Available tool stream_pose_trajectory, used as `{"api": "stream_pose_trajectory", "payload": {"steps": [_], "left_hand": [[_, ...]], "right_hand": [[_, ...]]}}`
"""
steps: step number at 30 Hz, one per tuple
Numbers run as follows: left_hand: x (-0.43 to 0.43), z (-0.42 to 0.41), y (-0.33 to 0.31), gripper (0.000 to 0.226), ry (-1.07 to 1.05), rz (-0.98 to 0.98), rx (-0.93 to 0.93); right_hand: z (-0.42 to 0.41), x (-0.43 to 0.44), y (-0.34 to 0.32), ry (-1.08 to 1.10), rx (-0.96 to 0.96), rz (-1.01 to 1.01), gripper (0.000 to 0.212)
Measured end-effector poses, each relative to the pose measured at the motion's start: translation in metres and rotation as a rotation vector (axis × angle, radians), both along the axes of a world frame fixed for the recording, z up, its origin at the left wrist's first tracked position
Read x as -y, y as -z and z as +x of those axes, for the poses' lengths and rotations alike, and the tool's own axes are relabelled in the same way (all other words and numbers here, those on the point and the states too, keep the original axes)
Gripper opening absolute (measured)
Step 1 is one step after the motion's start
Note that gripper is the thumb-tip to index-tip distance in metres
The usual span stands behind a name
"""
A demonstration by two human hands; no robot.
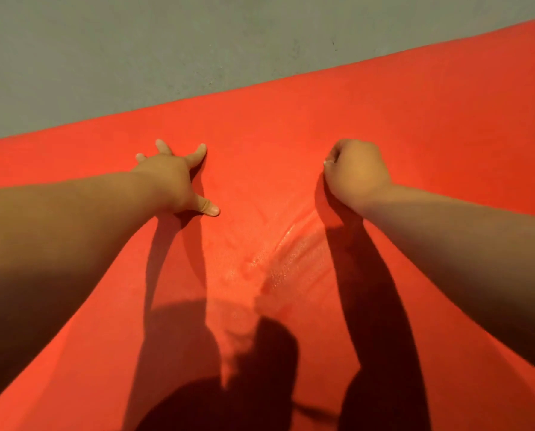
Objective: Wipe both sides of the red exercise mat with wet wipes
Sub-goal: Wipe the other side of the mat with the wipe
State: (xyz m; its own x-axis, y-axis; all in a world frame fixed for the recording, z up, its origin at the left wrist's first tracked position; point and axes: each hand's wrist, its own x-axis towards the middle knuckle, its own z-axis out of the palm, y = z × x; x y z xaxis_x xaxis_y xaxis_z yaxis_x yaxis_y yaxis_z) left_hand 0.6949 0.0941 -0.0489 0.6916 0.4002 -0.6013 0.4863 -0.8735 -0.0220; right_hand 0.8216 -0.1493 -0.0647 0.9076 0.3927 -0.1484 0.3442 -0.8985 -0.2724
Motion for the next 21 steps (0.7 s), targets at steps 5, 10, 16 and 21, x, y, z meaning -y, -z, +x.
{"api": "stream_pose_trajectory", "payload": {"steps": [5, 10, 16, 21], "left_hand": [[-0.013, 0.000, 0.002, 0.112, 0.070, 0.011, 0.033], [-0.022, -0.001, 0.002, 0.136, 0.013, 0.077, 0.011], [-0.026, 0.013, -0.005, 0.126, 0.070, 0.074, -0.066], [-0.032, 0.010, 0.002, 0.118, 0.076, 0.077, -0.046]], "right_hand": [[-0.129, -0.041, -0.004, -0.729, -0.237, 0.122, 0.018], [-0.005, -0.028, -0.006, -0.363, -0.077, -0.034, 0.018], [0.001, -0.050, 0.003, -0.096, 0.016, -0.031, 0.021], [-0.076, -0.076, -0.001, -0.789, -0.220, 0.118, 0.020]]}}
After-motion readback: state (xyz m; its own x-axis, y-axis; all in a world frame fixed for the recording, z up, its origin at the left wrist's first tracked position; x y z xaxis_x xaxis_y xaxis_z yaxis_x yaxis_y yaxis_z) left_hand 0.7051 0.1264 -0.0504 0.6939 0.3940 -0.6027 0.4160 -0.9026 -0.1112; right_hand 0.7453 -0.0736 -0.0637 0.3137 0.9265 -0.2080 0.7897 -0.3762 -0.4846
